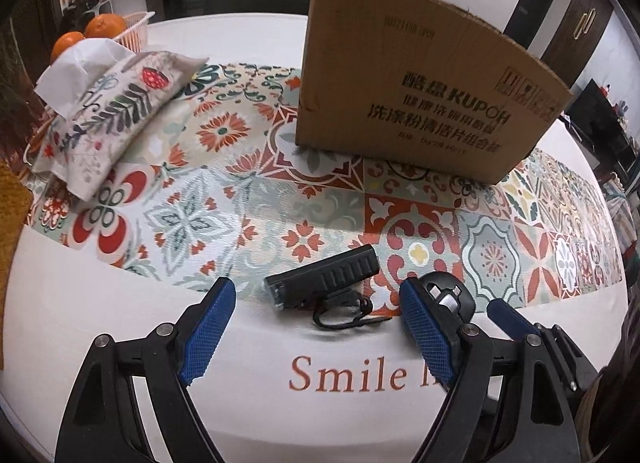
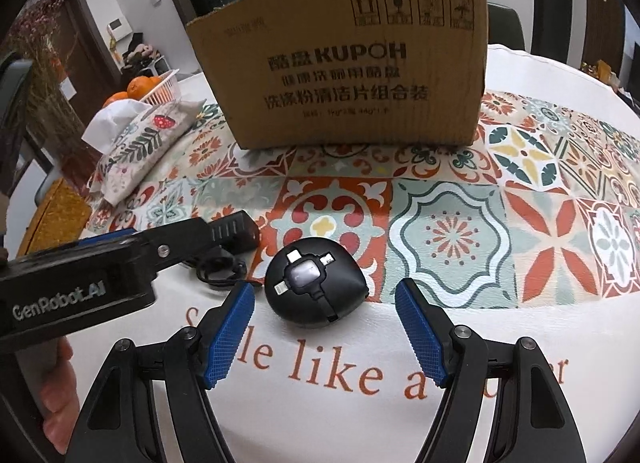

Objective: Organize rigid objects
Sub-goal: 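Grasp the black bike light with the left gripper while the right grasps the round PISEN hub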

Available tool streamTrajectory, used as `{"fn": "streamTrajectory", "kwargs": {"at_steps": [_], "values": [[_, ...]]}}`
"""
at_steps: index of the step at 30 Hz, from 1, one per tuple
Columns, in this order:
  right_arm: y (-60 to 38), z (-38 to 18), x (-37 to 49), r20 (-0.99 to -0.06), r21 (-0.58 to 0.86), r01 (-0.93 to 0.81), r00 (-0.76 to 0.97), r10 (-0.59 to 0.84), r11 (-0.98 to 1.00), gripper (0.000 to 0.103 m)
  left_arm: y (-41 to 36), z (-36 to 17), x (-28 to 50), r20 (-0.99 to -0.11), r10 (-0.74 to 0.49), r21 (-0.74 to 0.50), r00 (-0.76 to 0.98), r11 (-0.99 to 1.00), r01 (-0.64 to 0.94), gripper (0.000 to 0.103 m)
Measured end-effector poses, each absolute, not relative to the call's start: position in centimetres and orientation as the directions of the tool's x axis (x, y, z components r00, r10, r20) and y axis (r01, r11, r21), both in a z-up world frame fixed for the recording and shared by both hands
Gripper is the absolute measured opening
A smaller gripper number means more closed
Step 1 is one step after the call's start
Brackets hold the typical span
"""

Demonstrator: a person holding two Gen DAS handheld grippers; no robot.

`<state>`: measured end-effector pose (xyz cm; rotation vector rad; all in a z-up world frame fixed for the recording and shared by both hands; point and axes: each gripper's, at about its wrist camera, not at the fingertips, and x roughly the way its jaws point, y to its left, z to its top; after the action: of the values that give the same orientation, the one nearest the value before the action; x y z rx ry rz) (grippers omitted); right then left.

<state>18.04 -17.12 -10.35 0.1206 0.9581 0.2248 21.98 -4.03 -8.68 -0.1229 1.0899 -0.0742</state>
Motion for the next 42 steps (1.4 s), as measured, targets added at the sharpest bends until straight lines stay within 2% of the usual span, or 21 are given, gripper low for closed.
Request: {"fn": "streamTrajectory", "kwargs": {"at_steps": [12, 17, 21, 22, 24, 42], "values": [[-16.9, -11.4, 19.5, -0.789, 0.192, -0.169, 0.559, 0.254, 0.967, 0.074, -4.9, -11.2, 24.3, -0.904, -0.107, -0.145, 0.413, 0.988, -0.061, 0.083], [-16.6, -11.6, 19.9, -0.786, 0.171, -0.183, 0.567, 0.246, 0.968, 0.074, -4.9, -12.0, 24.9, -0.911, -0.082, -0.123, 0.404, 0.989, -0.079, 0.075], [-16.6, -12.1, 20.0, -0.790, 0.153, -0.179, 0.568, 0.229, 0.972, 0.068, -4.8, -12.1, 24.8, -0.906, -0.083, -0.122, 0.416, 0.990, -0.070, 0.075], [-16.5, -12.1, 20.0, -0.790, 0.149, -0.181, 0.569, 0.228, 0.972, 0.062, -4.8, -12.1, 24.8, -0.904, -0.084, -0.123, 0.418, 0.990, -0.068, 0.075], [-16.6, -12.1, 19.9, -0.789, 0.144, -0.181, 0.573, 0.223, 0.973, 0.057, -4.7, -12.1, 24.8, -0.902, -0.089, -0.126, 0.422, 0.990, -0.062, 0.075], [-17.8, -11.6, 18.2, -0.780, 0.140, -0.136, 0.595, 0.194, 0.981, 0.057, -4.1, -11.2, 21.9, -0.883, -0.089, -0.089, 0.461, 0.996, 0.023, 0.075]]}}
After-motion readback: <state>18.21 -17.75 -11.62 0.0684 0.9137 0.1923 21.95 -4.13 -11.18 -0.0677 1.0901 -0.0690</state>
